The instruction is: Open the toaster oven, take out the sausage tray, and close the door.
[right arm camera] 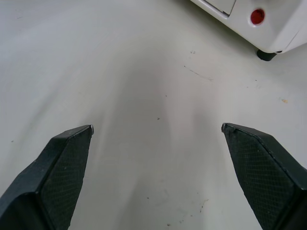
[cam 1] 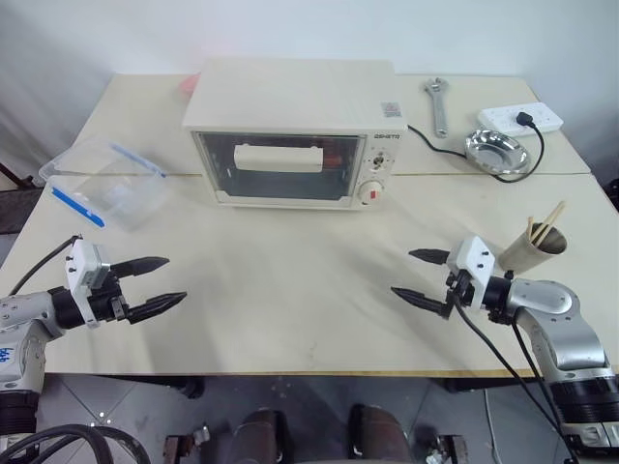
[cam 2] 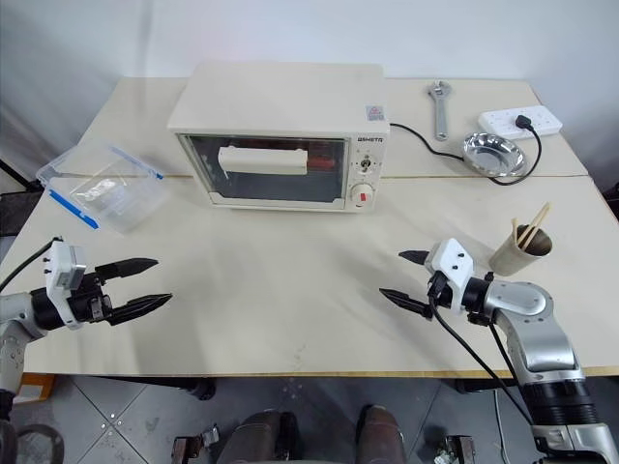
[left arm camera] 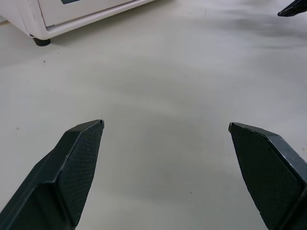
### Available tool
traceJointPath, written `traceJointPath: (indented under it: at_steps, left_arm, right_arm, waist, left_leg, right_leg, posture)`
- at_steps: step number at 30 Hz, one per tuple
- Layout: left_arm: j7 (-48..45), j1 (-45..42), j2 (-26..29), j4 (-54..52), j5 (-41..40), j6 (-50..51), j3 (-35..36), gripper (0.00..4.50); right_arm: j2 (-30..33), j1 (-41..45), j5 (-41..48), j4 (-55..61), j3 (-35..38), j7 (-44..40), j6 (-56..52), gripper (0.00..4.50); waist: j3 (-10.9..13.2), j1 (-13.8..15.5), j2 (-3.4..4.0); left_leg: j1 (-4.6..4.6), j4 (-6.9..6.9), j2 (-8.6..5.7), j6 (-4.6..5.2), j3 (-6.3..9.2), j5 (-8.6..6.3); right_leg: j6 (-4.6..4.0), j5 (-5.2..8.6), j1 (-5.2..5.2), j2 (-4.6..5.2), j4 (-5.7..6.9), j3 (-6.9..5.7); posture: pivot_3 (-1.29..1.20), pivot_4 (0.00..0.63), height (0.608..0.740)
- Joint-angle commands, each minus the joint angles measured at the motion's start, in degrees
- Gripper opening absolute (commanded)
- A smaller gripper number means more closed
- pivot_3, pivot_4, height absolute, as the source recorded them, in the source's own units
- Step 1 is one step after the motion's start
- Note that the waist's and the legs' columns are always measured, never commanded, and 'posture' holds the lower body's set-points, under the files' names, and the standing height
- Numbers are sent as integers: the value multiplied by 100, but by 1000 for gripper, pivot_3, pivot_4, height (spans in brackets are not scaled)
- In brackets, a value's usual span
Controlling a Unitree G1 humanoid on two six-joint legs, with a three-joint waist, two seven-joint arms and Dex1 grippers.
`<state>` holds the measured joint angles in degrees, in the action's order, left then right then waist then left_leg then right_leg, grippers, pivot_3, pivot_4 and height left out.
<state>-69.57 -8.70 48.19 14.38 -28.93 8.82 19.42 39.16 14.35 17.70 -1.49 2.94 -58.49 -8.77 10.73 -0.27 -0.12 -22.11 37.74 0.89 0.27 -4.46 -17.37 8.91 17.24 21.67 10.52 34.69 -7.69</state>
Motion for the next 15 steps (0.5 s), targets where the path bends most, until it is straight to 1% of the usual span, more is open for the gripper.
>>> traceJointPath:
  at_steps: [1, 4, 9, 11, 14, 15]
  left_arm:
    - [-67, -90, 61, 45, -75, 0, 133, 4441]
    - [305, -103, -11, -39, -60, 190, 195, 4441]
    - [384, -95, -20, -68, -82, 104, 240, 4441]
    - [479, -163, -51, -62, -112, 126, 278, 4441]
    - [551, -261, -162, -71, -94, -215, 393, 4441]
    - [598, -287, -168, -75, -73, -185, 393, 4441]
  right_arm:
    - [110, 78, 67, 170, 138, -36, 54, 4500]
    - [46, 126, 117, 338, 84, 9, -72, 4500]
    - [-39, 193, 198, 662, -59, 43, -362, 4500]
    - [-114, 384, 244, 763, -146, 123, -618, 4500]
    - [-480, 956, 368, 993, -363, 449, -1242, 4500]
    - [-598, 1153, 362, 990, -447, 495, -1325, 4500]
  waist:
    - [0, 0, 0]
    - [0, -8, 0]
    - [0, 0, 0]
    - [0, -11, 0]
    - [0, -57, 0]
    - [0, -78, 0]
  left_leg:
    - [0, 0, 0, 0, 0, 0]
    - [0, 0, 0, 0, 0, 0]
    - [0, 1, 1, 0, 0, -1]
    - [0, 2, 1, 0, 1, -1]
    - [0, 9, 3, 0, 0, -1]
    - [0, 11, 4, -1, 1, -1]
  right_leg:
    - [0, 0, 0, 0, 0, 0]
    - [0, 0, 0, 0, 0, 0]
    - [0, 0, 0, 0, 2, 0]
    - [0, 0, 0, 0, 2, 0]
    - [0, 0, 0, -1, 7, 2]
    - [0, 0, 2, -2, 11, 2]
  posture:
    - [0, 150, 740]
    - [0, 150, 740]
    - [0, 150, 740]
    - [0, 150, 740]
    - [0, 150, 740]
    - [0, 150, 740]
